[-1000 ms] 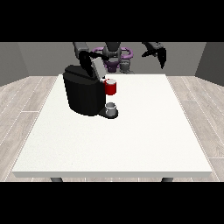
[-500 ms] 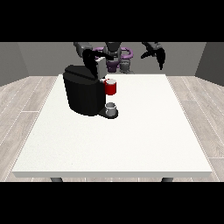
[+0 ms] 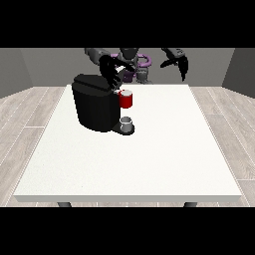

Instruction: Insert the coffee pod into the coffee machine and close the lid

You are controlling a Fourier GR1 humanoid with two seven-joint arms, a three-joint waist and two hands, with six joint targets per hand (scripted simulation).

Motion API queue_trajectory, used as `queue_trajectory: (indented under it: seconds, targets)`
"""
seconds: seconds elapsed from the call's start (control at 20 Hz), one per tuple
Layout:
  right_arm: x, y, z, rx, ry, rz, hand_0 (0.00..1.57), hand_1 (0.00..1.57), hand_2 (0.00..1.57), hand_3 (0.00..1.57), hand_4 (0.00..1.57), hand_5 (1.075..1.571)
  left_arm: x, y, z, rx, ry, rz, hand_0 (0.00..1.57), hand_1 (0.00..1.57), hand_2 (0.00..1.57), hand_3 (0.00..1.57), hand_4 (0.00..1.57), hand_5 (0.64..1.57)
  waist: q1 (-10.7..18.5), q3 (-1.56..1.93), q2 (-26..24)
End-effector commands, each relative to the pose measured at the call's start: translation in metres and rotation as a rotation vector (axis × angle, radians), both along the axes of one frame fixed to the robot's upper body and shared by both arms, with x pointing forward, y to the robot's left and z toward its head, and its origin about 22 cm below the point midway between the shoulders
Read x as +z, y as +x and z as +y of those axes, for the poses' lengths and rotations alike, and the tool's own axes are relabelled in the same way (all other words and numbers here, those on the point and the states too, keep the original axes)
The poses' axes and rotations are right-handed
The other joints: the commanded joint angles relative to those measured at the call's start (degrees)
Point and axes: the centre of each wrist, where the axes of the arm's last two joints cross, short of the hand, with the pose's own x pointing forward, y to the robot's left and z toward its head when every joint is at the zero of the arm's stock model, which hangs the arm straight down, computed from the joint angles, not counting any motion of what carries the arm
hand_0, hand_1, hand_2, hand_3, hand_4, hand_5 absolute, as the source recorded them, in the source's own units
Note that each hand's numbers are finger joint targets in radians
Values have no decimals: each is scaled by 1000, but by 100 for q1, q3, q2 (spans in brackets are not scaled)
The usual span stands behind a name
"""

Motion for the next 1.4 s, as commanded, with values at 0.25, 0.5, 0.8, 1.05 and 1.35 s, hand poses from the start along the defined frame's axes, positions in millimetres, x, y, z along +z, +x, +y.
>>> queue_trajectory:
  seconds: [0.25, 0.5, 0.8, 1.05, 1.35]
  targets:
    - [70, -2, 53, 141, -30, -206, 0, 0, 0, 0, 96, 1571, 21, 16, -13, -65, -5, -55, 0, 0, 0, 0, 438, 1571, 848, -107, 349]
    - [88, -11, 46, 117, -81, -210, 0, 0, 0, 0, 0, 1571, 29, 21, -24, -112, -4, -88, 0, 0, 0, 0, 424, 1571, 1137, -104, 475]
    - [121, -20, 23, 49, -91, -245, 0, 0, 0, 0, 0, 1571, 40, 26, -34, -174, 1, -126, 0, 0, 0, 0, 365, 1571, 1623, -93, 734]
    - [140, -25, 5, 18, -106, -275, 0, 0, 0, 0, 0, 1571, 52, 31, -50, -243, -10, -182, 0, 0, 0, 0, 362, 1571, 1929, -92, 1094]
    - [141, -24, 4, 42, -25, -358, 0, 0, 0, 0, 0, 1571, 70, 36, -54, -269, -10, -225, 0, 0, 0, 0, 278, 1571, 2081, -98, 1534]
